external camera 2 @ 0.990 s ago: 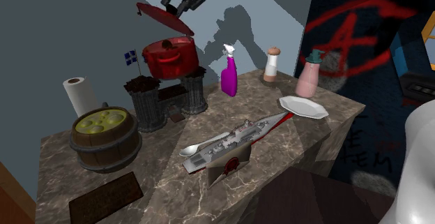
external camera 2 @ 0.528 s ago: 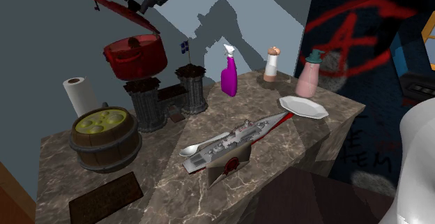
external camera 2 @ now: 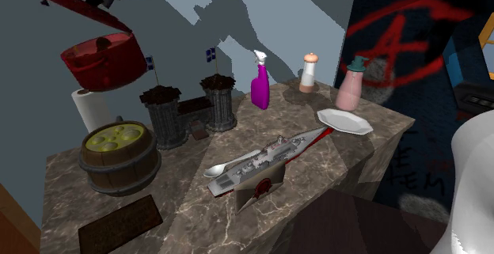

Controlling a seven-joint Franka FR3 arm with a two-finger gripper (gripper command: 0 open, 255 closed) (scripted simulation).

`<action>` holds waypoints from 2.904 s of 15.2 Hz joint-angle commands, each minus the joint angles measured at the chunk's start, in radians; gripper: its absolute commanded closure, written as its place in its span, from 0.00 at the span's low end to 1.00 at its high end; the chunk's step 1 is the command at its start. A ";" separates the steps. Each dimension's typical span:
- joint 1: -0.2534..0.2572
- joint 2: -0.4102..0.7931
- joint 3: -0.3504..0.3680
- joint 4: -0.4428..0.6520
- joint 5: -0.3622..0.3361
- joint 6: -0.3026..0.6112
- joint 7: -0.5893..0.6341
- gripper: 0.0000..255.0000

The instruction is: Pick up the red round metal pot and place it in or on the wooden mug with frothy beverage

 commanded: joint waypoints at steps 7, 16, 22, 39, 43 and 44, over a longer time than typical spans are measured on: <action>0.036 -0.004 0.011 -0.085 0.007 0.081 -0.036 1.00; 0.054 -0.004 0.020 -0.194 0.029 0.162 -0.112 1.00; 0.058 0.007 0.029 -0.252 0.053 0.208 -0.164 1.00; 0.066 0.017 0.037 -0.308 0.079 0.253 -0.211 0.00; 0.050 -0.008 0.019 -0.293 0.053 0.209 -0.201 0.00; 0.044 -0.023 0.010 -0.288 0.040 0.190 -0.196 0.00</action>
